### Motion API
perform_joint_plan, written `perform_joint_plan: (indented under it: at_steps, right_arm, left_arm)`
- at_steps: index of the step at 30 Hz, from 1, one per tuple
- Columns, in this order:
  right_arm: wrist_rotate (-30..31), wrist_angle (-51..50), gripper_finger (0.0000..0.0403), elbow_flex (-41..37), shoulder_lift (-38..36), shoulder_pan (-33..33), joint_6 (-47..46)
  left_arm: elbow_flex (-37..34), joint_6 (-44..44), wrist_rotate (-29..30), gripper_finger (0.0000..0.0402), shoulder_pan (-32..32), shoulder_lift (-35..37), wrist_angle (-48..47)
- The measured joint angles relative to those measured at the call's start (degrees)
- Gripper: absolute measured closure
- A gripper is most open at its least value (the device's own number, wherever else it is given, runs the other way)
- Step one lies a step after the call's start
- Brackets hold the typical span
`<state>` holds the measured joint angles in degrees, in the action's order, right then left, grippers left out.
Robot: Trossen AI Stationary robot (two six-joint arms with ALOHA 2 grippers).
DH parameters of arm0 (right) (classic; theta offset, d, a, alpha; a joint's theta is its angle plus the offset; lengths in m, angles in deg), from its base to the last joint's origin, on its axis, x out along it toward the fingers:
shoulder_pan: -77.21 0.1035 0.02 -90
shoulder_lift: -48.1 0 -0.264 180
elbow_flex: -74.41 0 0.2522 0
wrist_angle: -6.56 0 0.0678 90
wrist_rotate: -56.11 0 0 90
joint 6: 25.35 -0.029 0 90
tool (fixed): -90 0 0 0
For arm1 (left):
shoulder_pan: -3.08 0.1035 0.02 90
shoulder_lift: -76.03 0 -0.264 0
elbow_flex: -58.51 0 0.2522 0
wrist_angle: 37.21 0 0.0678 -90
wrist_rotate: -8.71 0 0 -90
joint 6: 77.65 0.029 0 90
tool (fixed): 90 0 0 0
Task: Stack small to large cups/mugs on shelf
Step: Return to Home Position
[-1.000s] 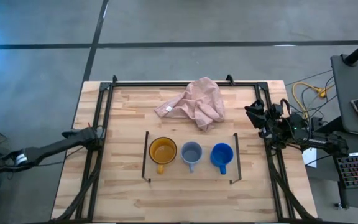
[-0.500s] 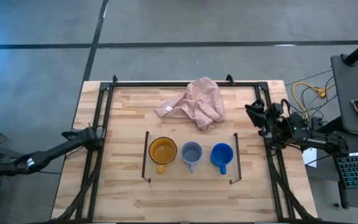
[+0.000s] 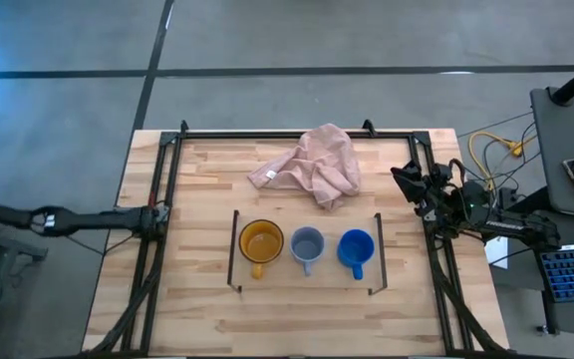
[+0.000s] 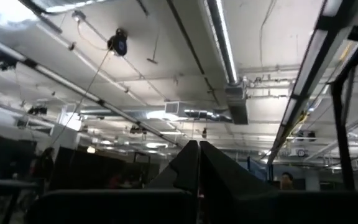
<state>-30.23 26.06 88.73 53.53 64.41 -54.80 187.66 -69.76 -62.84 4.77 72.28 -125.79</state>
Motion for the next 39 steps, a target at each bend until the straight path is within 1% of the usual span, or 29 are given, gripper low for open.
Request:
perform_joint_plan:
  at_steps: [1, 3, 5, 8, 14, 16, 19, 22, 26, 28, 32, 35, 39]
  right_arm:
    - [0.0, 0.0, 0.0269, 0.0, 0.0, 0.0, -0.14]
    - [-0.02, 0.01, 0.0271, 0.0, 0.0, 0.0, -0.16]
    - [-0.02, 0.02, 0.0273, 0.0, 0.0, 0.0, -0.37]
    - [-0.04, 0.02, 0.0275, 0.0, 0.0, 0.0, -0.38]
    - [-0.02, 0.04, 0.0273, 0.0, -0.02, 0.0, -0.14]
    - [-0.04, 0.04, 0.0273, 0.0, -0.02, 0.02, -0.14]
    - [-0.06, 0.07, 0.0275, 0.0, -0.02, 0.02, -0.13]
    - [-0.04, 0.07, 0.0278, 0.0, -0.02, 0.02, -0.09]
    - [-0.03, 0.07, 0.0276, 0.0, -0.02, 0.02, 0.08]
    - [-0.02, 0.07, 0.0274, 0.0, -0.02, 0.0, 0.08]
    - [-0.04, 0.07, 0.0271, 0.0, -0.02, 0.01, 0.08]
    - [-0.04, 0.07, 0.0271, 0.0, -0.02, 0.01, 0.06]
    - [-0.09, 0.07, 0.0274, 0.0, -0.02, 0.02, -0.1]
  left_arm:
    - [-0.24, -0.02, 1.66, 0.0402, -1.21, 0.0, -0.4]
    - [-0.96, -0.85, 3.14, 0.0402, -3.01, 0.0, -1.73]
    - [-2.29, -1.53, 3.33, 0.0402, -3.93, 0.0, -2.9]
    - [-6.18, -0.93, 3.5, 0.0402, -3.8, 0.04, -0.14]
    - [-20.61, 2.59, 3.07, 0.0402, -3.79, 1.29, 8.32]
    - [-24.96, 3.29, 3.12, 0.0402, -3.99, 1.33, 9.69]
    - [-33.06, 4.01, 3.4, 0.0402, -4.06, 1.4, 20.17]
    - [-41.56, 3.61, 3.08, 0.0402, -4.06, 1.5, 27.35]
    - [-52.25, 1.23, 3.37, 0.0402, -4.07, 1.57, 43.97]
    - [-57.29, 1.69, 3.16, 0.0402, -4.05, 1.62, 48.97]
    - [-66.46, 0.26, 3.33, 0.0402, -4.04, 1.77, 62.95]
    - [-72.6, -1.55, 3.05, 0.0402, -4.04, 1.81, 70.17]
    - [-80.42, -5.1, 3.09, 0.0402, -4.04, 1.88, 74.58]
